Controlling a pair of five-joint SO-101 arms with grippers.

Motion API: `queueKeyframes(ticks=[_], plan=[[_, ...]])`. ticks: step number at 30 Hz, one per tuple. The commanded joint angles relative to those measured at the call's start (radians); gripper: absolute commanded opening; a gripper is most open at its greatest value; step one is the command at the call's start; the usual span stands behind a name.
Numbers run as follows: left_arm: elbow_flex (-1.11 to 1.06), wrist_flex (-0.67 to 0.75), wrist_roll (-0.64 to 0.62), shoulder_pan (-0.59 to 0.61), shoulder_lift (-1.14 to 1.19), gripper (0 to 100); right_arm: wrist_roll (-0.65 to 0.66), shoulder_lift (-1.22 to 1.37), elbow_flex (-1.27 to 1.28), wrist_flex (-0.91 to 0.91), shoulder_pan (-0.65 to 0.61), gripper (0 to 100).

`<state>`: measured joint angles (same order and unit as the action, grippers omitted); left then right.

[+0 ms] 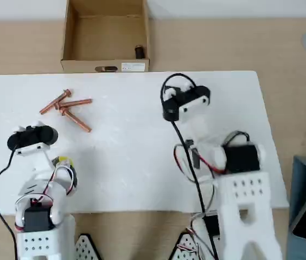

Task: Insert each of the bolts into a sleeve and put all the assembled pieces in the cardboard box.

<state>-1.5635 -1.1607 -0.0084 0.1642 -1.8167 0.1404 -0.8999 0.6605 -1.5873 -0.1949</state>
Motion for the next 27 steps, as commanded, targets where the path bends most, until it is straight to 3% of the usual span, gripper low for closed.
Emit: queueKeyframes(ticks=[1, 8, 18, 27], plan=[[0.137, -0.015, 0.005, 0.046, -0.001, 0, -0.025, -0.107, 0.004, 0.011, 0.033, 1.0], [0.338, -0.077, 0.008, 0.051, 0.119, 0, -0.063, -0.295, 0.045, 0.014, 0.15, 1.0], [0.732, -0.075, -0.008, 0.049, 0.627, 0, -0.071, -0.492, 0.11, 0.048, 0.268, 1.0], [0.985, -0.077, -0.282, 0.049, 1.13, 0, -0.074, -0.507, 0.111, 0.048, 0.306, 1.0]])
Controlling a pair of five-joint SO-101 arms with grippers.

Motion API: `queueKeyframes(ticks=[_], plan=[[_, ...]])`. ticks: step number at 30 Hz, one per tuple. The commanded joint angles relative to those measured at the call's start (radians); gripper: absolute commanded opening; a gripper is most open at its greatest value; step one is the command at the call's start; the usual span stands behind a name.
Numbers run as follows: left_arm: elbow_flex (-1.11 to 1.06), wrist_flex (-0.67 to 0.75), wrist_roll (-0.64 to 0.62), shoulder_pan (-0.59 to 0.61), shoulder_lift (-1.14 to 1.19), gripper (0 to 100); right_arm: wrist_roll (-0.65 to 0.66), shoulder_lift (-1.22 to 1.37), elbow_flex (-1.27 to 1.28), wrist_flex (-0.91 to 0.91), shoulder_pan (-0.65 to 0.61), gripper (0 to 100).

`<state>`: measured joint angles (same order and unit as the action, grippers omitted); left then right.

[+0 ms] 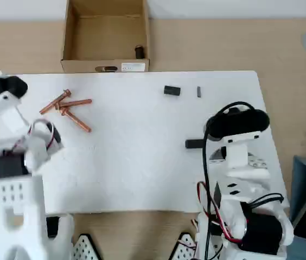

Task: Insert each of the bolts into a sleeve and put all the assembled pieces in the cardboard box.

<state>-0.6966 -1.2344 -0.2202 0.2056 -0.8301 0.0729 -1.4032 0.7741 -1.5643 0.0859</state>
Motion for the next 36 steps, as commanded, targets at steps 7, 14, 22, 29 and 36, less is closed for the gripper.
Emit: queueKeyframes(ticks=[7, 14, 22, 29, 36], plan=[[0.35, 0.002, -0.19, 0.003, 0.53, 0, -0.008, -0.005, -0.002, 0.025, 0.062, 1.0], [0.601, -0.048, -0.247, -0.044, 0.851, 0, -0.008, -0.005, -0.002, 0.025, 0.062, 1.0], [0.855, -0.104, -0.316, -0.1, 1.115, 12, -0.008, -0.005, -0.002, 0.025, 0.062, 1.0], [1.002, -0.164, -0.319, -0.092, 1.253, 11, -0.008, -0.005, -0.002, 0.025, 0.061, 1.0], [1.03, -0.198, -0.319, -0.078, 1.307, 11, -0.008, -0.005, -0.002, 0.025, 0.061, 1.0]])
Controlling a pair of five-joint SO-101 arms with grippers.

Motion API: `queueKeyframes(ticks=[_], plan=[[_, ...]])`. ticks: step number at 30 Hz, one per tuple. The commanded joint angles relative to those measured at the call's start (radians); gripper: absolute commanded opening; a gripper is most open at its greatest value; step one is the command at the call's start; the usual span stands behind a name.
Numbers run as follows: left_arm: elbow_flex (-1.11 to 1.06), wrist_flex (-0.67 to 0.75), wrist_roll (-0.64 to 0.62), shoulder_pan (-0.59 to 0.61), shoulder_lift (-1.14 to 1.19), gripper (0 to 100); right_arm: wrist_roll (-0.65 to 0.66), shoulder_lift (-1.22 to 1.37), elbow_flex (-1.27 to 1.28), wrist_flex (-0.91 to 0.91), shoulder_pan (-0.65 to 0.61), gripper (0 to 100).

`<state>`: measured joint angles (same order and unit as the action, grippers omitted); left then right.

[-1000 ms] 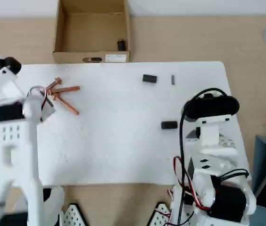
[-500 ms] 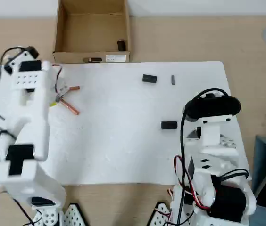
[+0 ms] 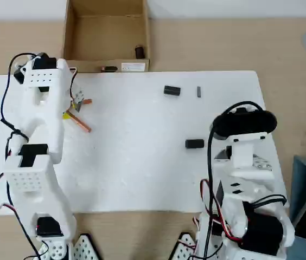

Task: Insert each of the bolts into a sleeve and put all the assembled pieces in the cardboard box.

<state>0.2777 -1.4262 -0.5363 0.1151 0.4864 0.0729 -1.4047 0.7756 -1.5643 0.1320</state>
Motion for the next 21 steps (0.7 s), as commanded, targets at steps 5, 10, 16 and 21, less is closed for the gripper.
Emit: queueKeyframes(ticks=[5, 10, 16, 21], plan=[[0.051, 0.0, 0.0, 0.041, -0.007, 11, -0.008, -0.004, -0.004, 0.025, 0.013, 1.0], [0.034, 0.052, 0.002, 0.052, 0.008, 11, -0.008, -0.004, -0.004, 0.025, 0.01, 1.0], [0.041, 0.08, 0.002, 0.044, 0.102, 11, -0.008, -0.004, -0.004, 0.025, 0.01, 1.0], [0.051, 0.08, -0.002, 0.048, 0.177, 10, -0.008, -0.004, -0.004, 0.025, 0.01, 1.0]])
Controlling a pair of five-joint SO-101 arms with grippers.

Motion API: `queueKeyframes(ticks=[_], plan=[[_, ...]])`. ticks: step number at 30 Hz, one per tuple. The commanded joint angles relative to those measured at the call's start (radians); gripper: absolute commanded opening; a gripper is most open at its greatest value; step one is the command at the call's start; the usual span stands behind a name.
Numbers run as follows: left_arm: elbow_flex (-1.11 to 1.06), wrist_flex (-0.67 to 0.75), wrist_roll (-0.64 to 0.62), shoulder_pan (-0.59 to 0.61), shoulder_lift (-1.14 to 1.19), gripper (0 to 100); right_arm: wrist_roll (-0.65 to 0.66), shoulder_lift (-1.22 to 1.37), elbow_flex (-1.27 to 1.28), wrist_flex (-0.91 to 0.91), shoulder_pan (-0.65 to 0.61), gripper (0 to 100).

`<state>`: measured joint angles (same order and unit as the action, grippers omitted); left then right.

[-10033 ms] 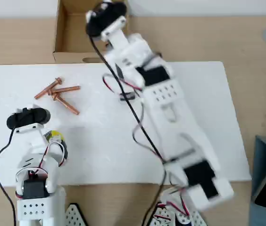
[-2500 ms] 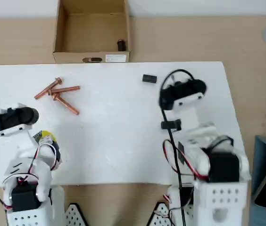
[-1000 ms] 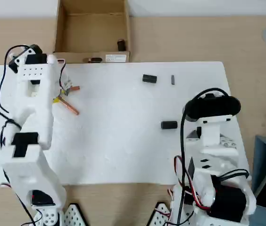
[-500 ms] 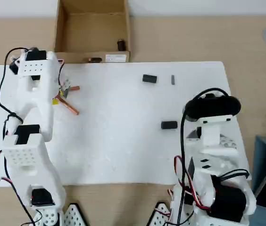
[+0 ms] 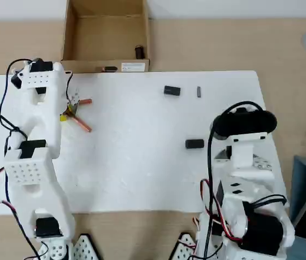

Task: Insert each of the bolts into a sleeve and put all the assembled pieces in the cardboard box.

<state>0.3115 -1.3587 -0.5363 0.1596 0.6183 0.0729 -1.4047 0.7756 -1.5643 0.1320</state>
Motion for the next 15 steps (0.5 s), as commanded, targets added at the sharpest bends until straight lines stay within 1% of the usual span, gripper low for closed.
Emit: queueKeyframes(ticks=[1, 3, 4, 5, 12, 15], plan=[[0.017, 0.012, -0.002, 0.005, 0.053, 8, -0.008, -0.004, -0.004, 0.025, 0.01, 1.0], [0.017, 0.012, 0.002, 0.006, 0.061, 1, -0.008, -0.004, -0.004, 0.025, 0.01, 1.0], [0.017, 0.012, 0.002, 0.006, 0.062, 0, -0.008, -0.004, -0.004, 0.025, 0.01, 1.0], [0.017, 0.008, 0.002, 0.003, 0.062, 1, -0.008, -0.004, -0.004, 0.025, 0.01, 1.0], [0.017, 0.005, 0.002, 0.0, 0.059, 0, -0.008, -0.004, -0.004, 0.025, 0.01, 1.0], [0.049, -0.051, 0.002, -0.003, 0.024, 0, -0.008, -0.005, -0.007, 0.023, 0.01, 1.0]])
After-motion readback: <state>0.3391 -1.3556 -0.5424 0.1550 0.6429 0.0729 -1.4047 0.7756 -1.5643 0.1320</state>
